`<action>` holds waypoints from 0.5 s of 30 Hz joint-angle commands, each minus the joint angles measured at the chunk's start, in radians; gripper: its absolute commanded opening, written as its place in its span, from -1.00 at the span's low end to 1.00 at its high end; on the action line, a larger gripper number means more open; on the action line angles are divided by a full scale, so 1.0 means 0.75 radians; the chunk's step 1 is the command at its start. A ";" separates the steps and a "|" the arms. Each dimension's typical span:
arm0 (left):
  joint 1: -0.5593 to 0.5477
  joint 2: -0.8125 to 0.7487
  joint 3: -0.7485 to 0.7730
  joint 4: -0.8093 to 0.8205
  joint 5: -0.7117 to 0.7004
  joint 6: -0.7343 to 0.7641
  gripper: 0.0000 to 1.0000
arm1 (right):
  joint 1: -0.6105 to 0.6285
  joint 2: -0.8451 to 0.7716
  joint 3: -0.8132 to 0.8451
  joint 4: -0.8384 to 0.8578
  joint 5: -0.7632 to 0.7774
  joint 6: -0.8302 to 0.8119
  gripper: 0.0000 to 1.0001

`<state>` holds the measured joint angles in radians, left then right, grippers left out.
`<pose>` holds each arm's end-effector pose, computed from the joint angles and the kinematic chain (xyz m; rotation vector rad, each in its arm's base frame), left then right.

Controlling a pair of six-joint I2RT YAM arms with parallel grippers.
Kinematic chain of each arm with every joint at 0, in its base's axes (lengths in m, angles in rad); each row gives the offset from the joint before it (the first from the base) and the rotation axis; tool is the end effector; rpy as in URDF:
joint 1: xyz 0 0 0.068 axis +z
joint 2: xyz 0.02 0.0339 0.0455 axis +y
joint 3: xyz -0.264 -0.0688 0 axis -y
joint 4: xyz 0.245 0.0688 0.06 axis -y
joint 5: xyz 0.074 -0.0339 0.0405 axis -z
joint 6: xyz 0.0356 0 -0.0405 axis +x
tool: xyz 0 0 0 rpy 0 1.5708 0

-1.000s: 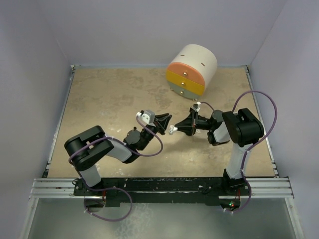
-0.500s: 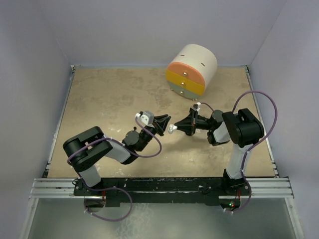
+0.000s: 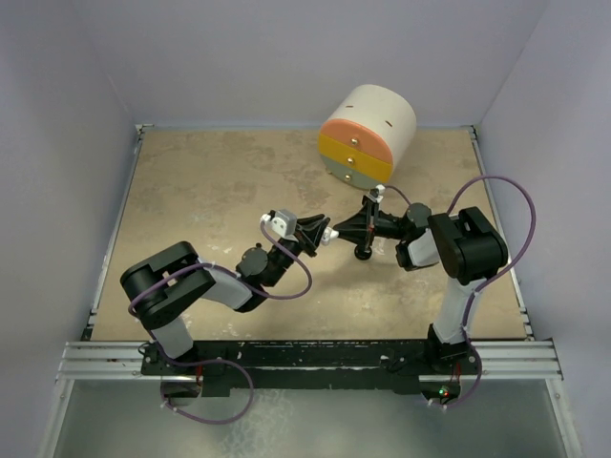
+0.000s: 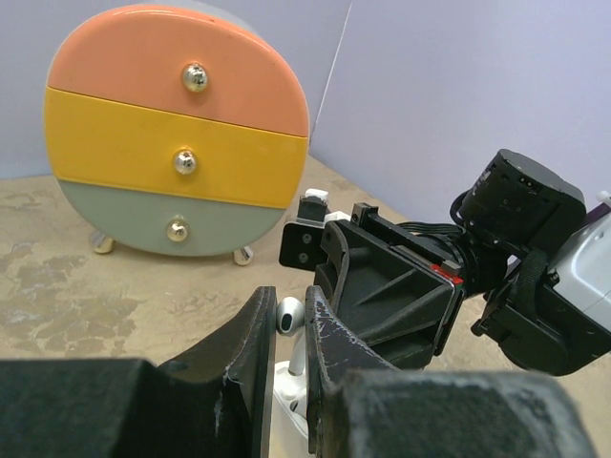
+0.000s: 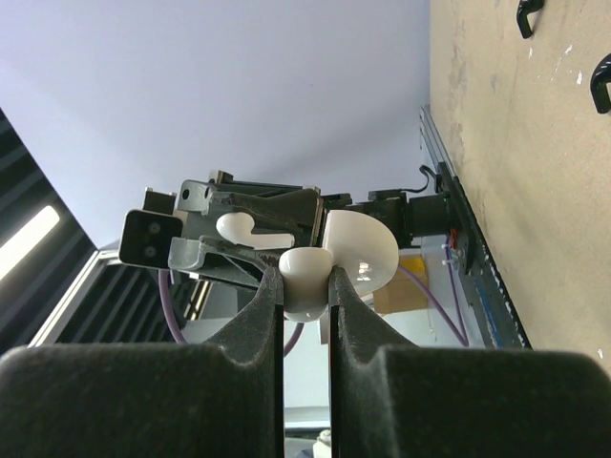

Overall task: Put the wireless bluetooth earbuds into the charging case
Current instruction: Adjust the earbud at the center of the board.

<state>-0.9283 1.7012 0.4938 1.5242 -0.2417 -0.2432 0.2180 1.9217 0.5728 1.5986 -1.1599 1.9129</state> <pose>0.1870 -0.2356 0.2014 0.2302 1.2906 -0.8557 0.2943 0.0986 0.1574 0.3039 2.0529 2.2900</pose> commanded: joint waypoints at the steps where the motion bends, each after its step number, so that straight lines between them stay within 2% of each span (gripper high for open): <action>1: 0.016 -0.037 0.038 0.265 0.002 0.028 -1.00 | 0.010 -0.045 0.036 1.051 0.003 0.015 -1.00; 8: 0.021 -0.030 0.035 0.263 -0.024 0.017 -1.00 | 0.010 -0.043 0.023 1.051 -0.007 0.001 -1.00; 15: 0.053 -0.018 -0.012 0.265 -0.149 -0.086 -1.00 | 0.007 -0.042 -0.047 1.049 -0.026 -0.044 -1.00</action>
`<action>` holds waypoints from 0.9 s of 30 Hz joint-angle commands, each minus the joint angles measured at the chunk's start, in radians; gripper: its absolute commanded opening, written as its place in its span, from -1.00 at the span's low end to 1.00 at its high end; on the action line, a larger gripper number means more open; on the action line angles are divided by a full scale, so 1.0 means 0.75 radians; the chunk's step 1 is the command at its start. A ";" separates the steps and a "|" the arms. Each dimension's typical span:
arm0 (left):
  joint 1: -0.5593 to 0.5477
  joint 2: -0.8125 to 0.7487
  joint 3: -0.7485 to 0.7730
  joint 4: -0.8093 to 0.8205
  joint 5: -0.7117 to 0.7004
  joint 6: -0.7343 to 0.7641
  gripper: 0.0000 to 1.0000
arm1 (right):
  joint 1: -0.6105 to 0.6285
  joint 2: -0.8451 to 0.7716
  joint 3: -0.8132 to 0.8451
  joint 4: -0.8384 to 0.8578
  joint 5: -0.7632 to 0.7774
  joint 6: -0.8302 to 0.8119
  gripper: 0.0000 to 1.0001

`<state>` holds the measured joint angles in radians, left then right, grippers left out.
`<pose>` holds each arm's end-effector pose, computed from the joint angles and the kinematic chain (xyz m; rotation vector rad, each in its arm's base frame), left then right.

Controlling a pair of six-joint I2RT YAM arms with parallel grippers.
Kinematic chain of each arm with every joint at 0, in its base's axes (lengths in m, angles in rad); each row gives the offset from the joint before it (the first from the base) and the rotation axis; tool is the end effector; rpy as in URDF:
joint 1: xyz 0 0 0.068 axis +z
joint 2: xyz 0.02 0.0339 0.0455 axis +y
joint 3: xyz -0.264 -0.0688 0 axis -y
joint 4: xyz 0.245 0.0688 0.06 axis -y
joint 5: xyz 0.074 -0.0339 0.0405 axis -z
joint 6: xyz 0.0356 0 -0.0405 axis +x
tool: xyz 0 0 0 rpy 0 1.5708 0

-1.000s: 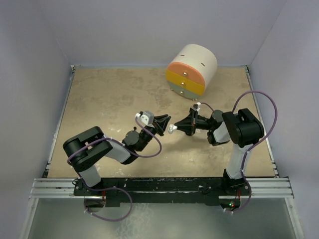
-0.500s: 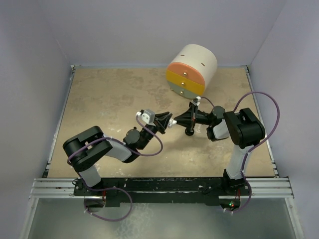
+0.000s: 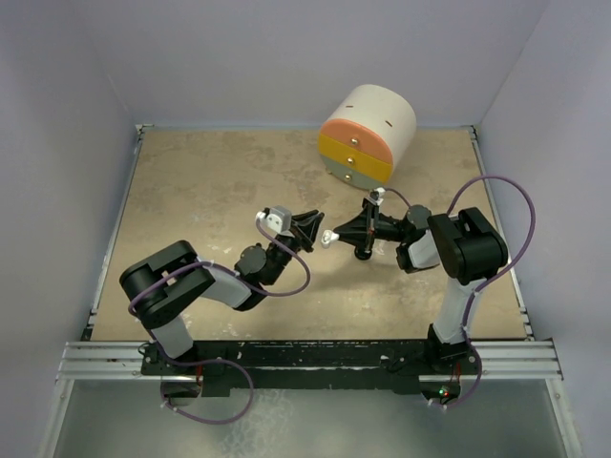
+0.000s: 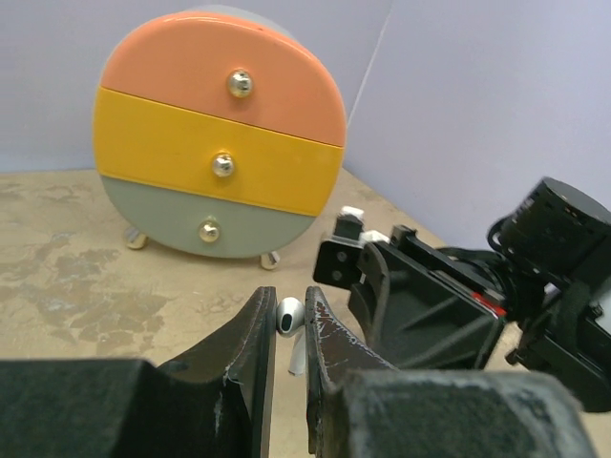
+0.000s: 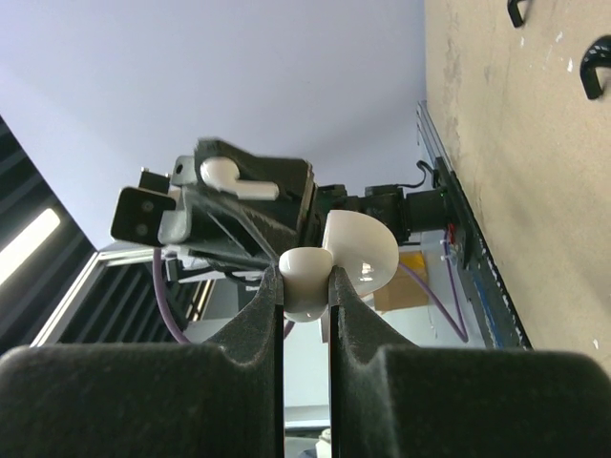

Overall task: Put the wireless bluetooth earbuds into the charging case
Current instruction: Adjust the earbud at the center of the board.

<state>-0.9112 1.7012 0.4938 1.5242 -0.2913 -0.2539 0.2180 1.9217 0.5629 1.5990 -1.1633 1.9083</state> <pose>0.1921 -0.2310 0.2013 0.1685 1.3004 -0.8185 0.2922 0.0982 0.1555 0.3065 2.0608 2.2890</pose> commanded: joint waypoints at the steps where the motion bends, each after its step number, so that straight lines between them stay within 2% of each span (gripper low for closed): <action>1: 0.032 -0.021 -0.025 0.265 -0.089 -0.090 -1.00 | 0.006 -0.044 -0.045 1.049 -0.023 -0.047 -1.00; 7: 0.037 -0.049 -0.079 0.263 -0.096 -0.196 -1.00 | 0.006 -0.043 -0.078 1.049 -0.025 -0.094 -1.00; 15: 0.037 -0.013 0.002 0.263 -0.014 -0.251 -1.00 | 0.006 -0.011 -0.034 1.049 -0.014 -0.102 -1.00; 27: 0.039 0.145 -0.082 0.263 -0.111 -0.369 -1.00 | 0.002 -0.007 -0.132 1.034 -0.069 -0.189 -1.00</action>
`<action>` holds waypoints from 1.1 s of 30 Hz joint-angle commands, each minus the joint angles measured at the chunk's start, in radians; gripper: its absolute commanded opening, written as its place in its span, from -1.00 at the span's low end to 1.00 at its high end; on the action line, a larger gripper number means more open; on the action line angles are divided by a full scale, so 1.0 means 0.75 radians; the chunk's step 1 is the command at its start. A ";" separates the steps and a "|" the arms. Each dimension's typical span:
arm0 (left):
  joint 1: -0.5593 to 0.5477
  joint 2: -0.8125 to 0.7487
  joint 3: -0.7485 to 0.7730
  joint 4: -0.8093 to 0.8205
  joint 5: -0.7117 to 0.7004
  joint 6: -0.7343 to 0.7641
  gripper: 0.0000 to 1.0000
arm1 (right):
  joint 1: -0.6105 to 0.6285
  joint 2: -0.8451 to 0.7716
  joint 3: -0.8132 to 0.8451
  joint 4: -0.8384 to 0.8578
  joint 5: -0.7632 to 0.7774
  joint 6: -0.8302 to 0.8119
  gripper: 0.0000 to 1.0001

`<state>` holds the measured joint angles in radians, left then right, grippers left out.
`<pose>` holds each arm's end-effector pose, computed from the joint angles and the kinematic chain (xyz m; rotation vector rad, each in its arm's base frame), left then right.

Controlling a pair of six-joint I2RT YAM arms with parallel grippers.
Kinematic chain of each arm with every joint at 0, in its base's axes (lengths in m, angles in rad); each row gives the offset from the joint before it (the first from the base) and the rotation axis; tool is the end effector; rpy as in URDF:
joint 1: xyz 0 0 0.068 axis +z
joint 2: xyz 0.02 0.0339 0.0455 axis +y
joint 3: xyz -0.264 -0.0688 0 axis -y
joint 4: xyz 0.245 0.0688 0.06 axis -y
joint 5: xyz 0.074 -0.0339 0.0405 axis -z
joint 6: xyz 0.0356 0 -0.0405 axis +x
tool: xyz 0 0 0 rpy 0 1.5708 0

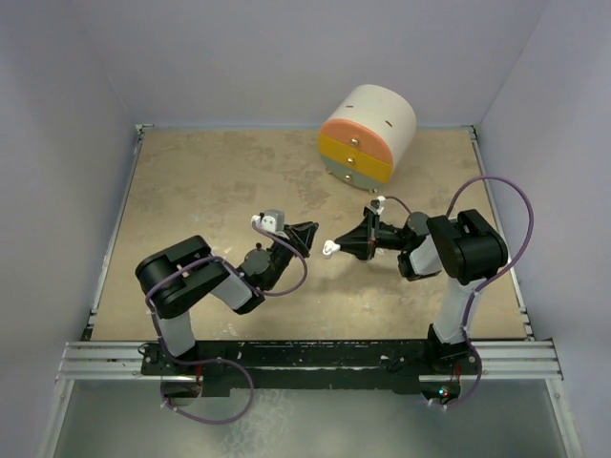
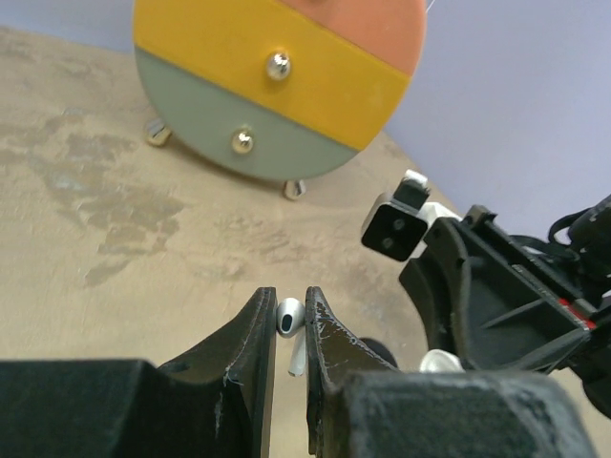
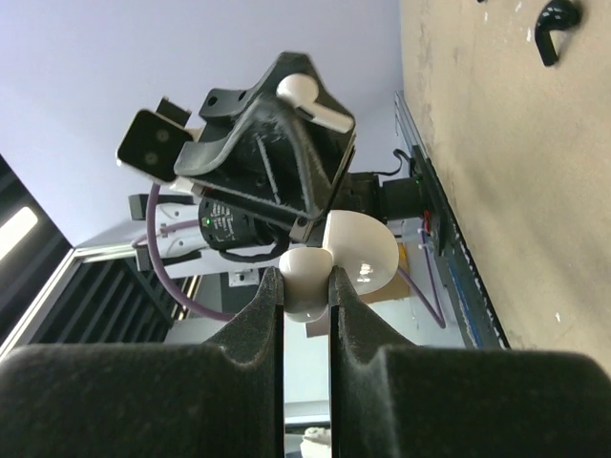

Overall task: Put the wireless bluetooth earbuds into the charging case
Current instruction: Adjust the earbud at the center of the board.

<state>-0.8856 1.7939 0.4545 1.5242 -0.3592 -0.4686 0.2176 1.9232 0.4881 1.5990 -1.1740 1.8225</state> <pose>0.1986 -0.2232 0.1660 -0.0098 1.4550 -0.8714 0.2764 0.0947 0.1410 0.2895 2.0942 2.2503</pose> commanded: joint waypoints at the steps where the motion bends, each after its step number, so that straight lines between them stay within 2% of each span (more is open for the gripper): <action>1: 0.005 0.029 -0.034 0.263 -0.016 -0.090 -1.00 | 0.002 -0.005 -0.041 1.034 -0.058 -0.090 -1.00; 20: 0.005 0.072 -0.064 0.154 0.038 -0.190 -1.00 | -0.045 0.056 -0.100 1.034 -0.077 -0.232 -1.00; 33: 0.005 0.046 -0.030 -0.054 0.078 -0.204 -1.00 | -0.058 0.074 -0.114 1.034 -0.116 -0.308 -1.00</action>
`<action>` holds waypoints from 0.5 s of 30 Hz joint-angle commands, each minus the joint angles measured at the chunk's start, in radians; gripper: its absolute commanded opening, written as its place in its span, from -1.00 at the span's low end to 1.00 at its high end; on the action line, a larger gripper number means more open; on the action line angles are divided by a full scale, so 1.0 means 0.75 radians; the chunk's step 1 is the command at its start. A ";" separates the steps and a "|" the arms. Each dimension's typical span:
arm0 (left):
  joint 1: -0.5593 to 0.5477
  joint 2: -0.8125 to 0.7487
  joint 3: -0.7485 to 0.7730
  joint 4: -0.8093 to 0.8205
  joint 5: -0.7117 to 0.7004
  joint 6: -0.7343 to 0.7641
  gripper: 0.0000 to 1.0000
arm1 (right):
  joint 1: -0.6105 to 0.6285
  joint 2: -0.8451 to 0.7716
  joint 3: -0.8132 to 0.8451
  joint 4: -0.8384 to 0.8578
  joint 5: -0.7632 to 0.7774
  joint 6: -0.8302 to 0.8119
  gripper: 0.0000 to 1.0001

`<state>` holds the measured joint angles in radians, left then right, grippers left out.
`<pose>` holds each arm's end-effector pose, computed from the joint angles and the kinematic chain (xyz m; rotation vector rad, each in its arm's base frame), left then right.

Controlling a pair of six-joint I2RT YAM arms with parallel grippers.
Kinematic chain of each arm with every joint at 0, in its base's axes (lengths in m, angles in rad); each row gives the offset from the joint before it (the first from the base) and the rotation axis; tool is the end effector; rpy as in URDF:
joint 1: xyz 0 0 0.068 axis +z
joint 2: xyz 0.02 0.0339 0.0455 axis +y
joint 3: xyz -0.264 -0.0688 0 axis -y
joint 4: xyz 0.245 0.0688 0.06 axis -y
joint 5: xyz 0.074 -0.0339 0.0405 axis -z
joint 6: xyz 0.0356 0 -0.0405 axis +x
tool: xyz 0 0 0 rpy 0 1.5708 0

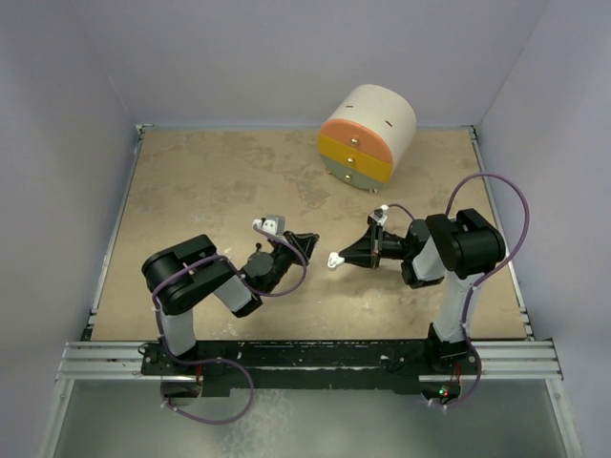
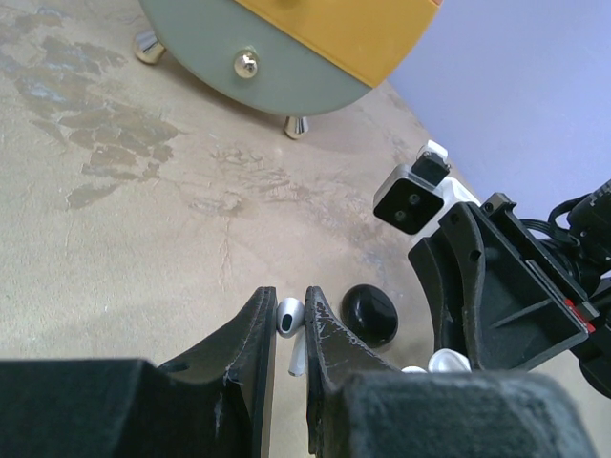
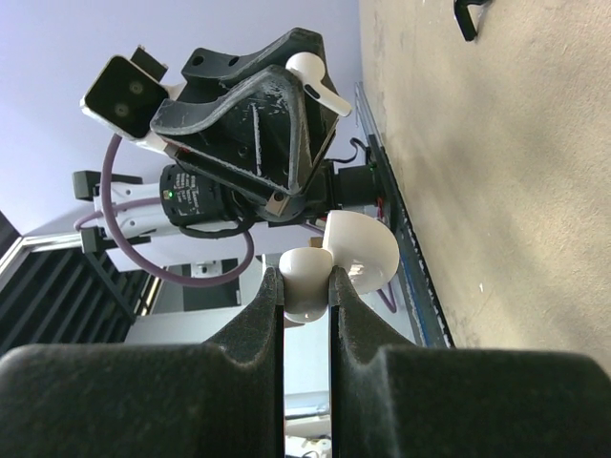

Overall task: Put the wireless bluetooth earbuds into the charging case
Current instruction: Adjust the earbud at the center of the board.

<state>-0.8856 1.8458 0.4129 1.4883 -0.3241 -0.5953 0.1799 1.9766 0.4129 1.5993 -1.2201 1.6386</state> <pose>0.1938 -0.2192 0.1391 -0.0414 1.5925 -0.9299 0.2618 0.0816 0.1146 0.2192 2.1310 2.1636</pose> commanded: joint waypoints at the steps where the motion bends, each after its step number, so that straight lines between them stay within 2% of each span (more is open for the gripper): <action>1: 0.005 -0.025 0.024 -0.024 0.033 -0.037 -1.00 | -0.009 0.002 -0.015 1.034 -0.056 -0.064 -1.00; 15: 0.005 0.001 0.086 -0.313 0.067 -0.052 -0.96 | -0.013 -0.005 -0.017 1.035 -0.068 -0.058 -1.00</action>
<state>-0.8856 1.8458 0.4442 1.2991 -0.2955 -0.6209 0.1757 1.9766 0.4034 1.5993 -1.2362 1.6146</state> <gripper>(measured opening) 0.137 0.148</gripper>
